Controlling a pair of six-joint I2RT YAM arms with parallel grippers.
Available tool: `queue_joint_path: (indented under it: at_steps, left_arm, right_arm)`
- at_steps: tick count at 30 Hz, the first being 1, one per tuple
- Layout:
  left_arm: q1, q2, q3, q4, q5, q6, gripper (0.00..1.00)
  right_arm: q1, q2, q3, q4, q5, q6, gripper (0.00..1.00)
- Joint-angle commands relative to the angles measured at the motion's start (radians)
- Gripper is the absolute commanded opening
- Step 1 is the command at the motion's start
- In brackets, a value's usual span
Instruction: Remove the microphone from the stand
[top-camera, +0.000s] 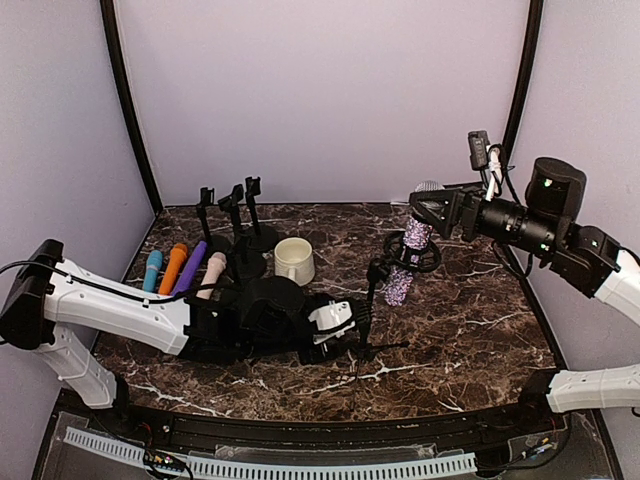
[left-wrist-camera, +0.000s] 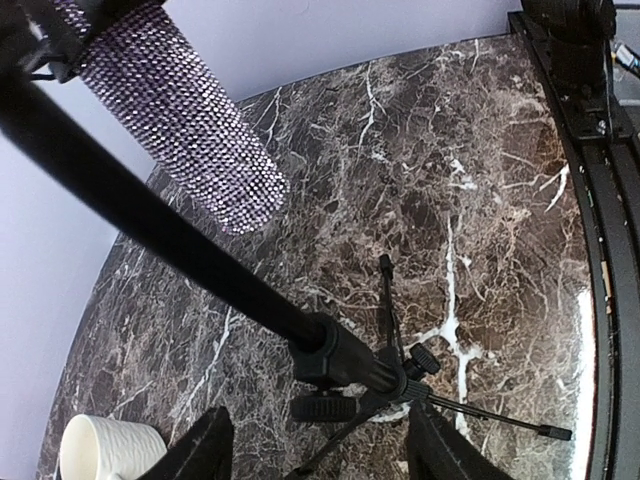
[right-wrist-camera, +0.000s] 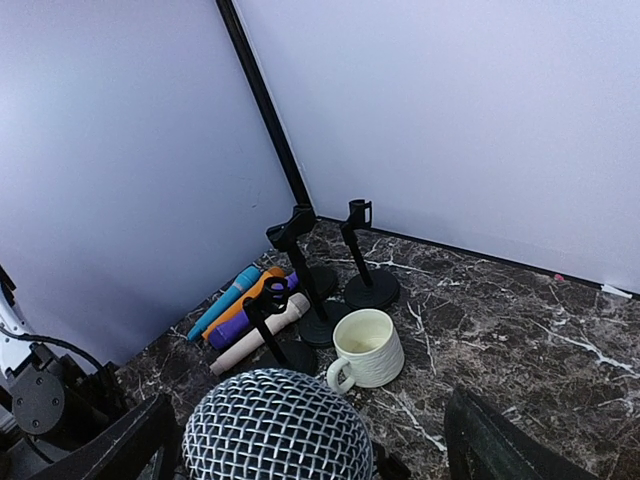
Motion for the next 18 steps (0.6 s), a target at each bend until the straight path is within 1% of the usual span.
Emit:
queue_joint_path:
  at_steps: [1, 3, 7, 15, 18]
  left_arm:
    - [-0.022, 0.036, 0.013, 0.055, -0.085, 0.113, 0.61]
    - [-0.028, 0.058, 0.023, 0.059, -0.104, 0.133, 0.59]
    - [-0.034, 0.081, 0.028, 0.085, -0.133, 0.156, 0.49]
    - [-0.038, 0.106, 0.039, 0.121, -0.174, 0.178, 0.42]
    - [-0.039, 0.111, 0.043, 0.130, -0.193, 0.184, 0.41]
  right_arm:
    - [0.006, -0.002, 0.025, 0.040, -0.001, -0.011, 0.93]
    - [0.006, -0.002, 0.023, 0.040, 0.004, -0.011, 0.93]
    - [0.006, -0.002, 0.020, 0.040, 0.012, -0.011, 0.93]
    - [0.006, 0.002, 0.009, 0.047, 0.017, -0.011, 0.92]
    - [0.006, 0.005, 0.009, 0.048, 0.017, -0.011, 0.92]
